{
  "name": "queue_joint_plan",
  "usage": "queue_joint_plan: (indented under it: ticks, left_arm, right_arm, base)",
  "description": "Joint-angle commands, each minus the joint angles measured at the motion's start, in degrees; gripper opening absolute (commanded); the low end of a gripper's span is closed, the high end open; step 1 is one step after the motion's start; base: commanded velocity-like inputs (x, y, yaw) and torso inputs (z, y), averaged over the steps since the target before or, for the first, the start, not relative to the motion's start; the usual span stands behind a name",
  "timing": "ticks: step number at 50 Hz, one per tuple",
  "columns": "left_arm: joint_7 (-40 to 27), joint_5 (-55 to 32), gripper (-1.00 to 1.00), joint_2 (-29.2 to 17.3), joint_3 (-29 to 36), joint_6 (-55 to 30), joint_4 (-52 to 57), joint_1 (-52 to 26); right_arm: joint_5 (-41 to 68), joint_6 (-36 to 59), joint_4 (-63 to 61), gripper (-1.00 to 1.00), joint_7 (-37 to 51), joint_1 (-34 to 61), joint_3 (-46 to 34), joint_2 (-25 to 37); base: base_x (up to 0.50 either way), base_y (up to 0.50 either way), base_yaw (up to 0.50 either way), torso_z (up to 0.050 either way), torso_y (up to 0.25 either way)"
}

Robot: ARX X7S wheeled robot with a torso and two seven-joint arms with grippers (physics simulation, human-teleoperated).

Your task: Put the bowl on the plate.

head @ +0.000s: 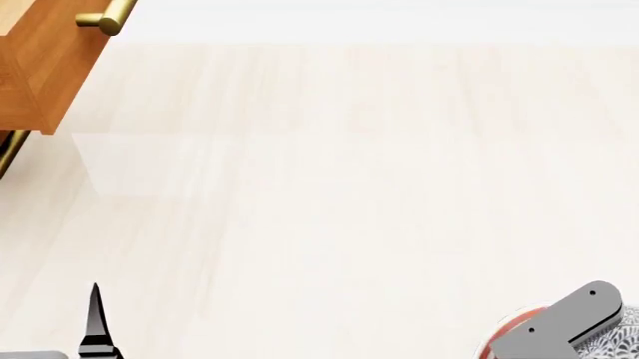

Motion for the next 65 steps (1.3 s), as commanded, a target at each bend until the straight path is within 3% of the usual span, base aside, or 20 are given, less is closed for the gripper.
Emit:
queue_joint_plan:
  ticks: [1, 18, 19, 35, 49, 65]
  left_arm:
    - [-0.08, 0.01, 1.0, -0.08, 0.24, -0.03, -0.06, -0.15]
    - [-0.51, 0.14, 1.0, -0.27, 0.47, -0.18, 0.42, 0.01]
    - [-0.52, 0.11, 1.0, -0.28, 0.47, -0.22, 0.43, -0.01]
    - [-0.67, 0.16, 1.0, -0.51, 0.68, -0.05, 0.53, 0.03]
    - [-0.91, -0.04, 1.0, -0.81, 0.78, -0.08, 1.45, 0.61]
    - [-1.29, -0.2, 1.0, -1.15, 0.93, -0.72, 2.6, 0.78]
  right_arm:
    - [-1.69, -0.53, -0.04, -1.0, -0.41, 0.0, 0.36, 0.18]
    - [-3.84, -2.86, 0.33, -1.0, -2.13, -1.67, 0.43, 0.71]
    - [-3.86, -2.97, 0.39, 1.0, -1.87, -1.69, 0.45, 0.71]
    - [-4.78, -8.08, -3.24, 1.0, -5.76, -2.77, 2.24, 3.65]
    - [-2.44, -12.05, -11.48, 1.0, -8.33, 0.84, 7.02, 9.65]
    - [-1.38, -12.65, -16.72, 1.0, -7.0, 5.13, 11.15, 11.26]
  base:
    - [0.0, 0.0, 0.0, 0.0, 0.0]
    - [0.0, 0.0, 0.0, 0.0, 0.001]
    - [0.0, 0.0, 0.0, 0.0, 0.0]
    - [0.0, 0.0, 0.0, 0.0, 0.0]
    - [0.0, 0.0, 0.0, 0.0, 0.0]
    - [0.0, 0.0, 0.0, 0.0, 0.0]
